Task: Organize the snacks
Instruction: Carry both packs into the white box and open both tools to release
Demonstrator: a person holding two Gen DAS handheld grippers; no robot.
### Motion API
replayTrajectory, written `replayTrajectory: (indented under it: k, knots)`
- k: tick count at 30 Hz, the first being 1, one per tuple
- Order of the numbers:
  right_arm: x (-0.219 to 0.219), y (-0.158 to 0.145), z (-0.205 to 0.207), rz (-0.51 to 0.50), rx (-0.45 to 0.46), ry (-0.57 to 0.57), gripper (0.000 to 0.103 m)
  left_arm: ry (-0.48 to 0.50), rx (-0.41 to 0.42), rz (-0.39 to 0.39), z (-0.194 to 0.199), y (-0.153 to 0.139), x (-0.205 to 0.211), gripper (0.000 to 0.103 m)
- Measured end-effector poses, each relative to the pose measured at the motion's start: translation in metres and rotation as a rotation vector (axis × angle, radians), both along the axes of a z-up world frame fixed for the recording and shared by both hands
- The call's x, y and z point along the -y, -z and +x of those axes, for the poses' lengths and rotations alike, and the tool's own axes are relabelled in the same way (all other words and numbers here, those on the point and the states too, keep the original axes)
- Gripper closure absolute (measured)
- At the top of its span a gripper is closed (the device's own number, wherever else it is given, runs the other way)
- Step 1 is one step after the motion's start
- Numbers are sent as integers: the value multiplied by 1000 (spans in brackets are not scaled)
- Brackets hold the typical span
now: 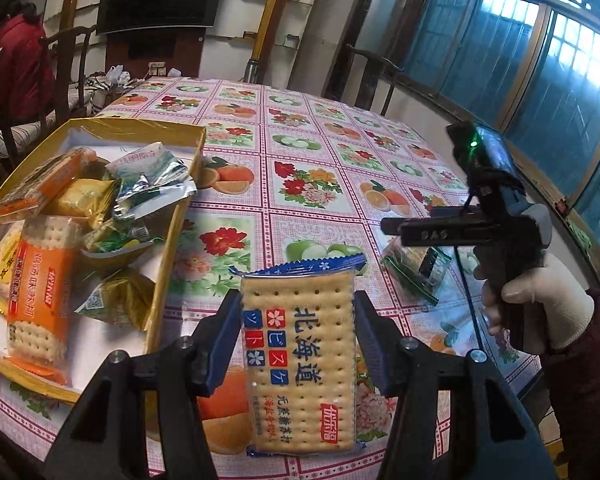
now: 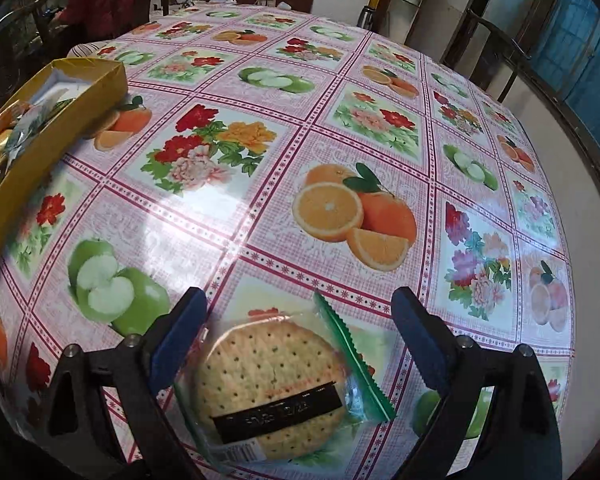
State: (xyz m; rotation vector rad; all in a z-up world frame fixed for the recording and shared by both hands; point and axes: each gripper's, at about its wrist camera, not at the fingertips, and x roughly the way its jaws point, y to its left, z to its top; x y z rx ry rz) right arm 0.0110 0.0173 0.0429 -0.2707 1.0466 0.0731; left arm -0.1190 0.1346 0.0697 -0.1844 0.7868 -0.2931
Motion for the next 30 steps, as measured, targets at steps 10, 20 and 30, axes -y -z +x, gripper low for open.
replayTrajectory:
  k: [10,20,30]
  knots:
    - [81,-10,-64,462,-82,496,10,-22,88,-65,-2,-12,-35,48]
    - [29,10,-10,350,-92,555,7,-76,110,-95,-9,-8,-64,48]
    - [-11,14,-22,170,-67,275,29,-81,128,-119,-16,-12,-71,48]
